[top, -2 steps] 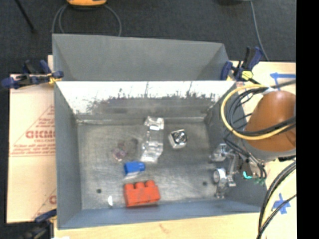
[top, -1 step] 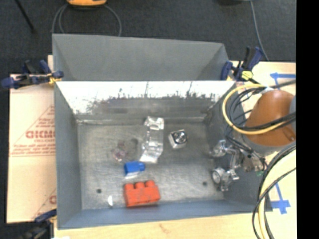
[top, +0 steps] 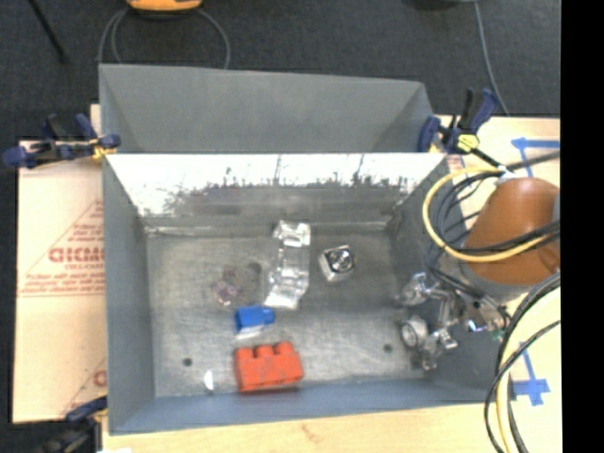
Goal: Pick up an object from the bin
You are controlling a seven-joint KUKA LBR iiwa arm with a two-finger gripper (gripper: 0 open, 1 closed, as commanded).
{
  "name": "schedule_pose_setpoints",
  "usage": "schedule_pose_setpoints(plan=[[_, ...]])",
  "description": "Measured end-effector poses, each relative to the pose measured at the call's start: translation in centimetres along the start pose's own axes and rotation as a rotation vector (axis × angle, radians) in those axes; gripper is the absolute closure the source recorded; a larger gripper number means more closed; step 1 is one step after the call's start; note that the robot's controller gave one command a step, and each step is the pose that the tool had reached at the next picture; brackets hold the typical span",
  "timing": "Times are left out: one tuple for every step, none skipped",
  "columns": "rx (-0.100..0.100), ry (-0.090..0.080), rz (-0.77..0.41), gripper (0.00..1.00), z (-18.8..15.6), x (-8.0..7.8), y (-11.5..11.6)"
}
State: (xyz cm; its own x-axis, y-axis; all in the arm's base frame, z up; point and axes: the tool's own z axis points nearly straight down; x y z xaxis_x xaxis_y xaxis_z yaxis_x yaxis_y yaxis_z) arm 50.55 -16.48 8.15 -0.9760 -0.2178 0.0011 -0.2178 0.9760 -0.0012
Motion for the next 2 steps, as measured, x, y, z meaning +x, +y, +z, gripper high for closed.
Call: schedule_pose_setpoints(plan=[[0.001, -0.002, -0.003, 1.0, -0.1, -0.1, 0.0], [0.005, -0.011, -0.105, 1.0, -12.3, -1.7, 2.8]])
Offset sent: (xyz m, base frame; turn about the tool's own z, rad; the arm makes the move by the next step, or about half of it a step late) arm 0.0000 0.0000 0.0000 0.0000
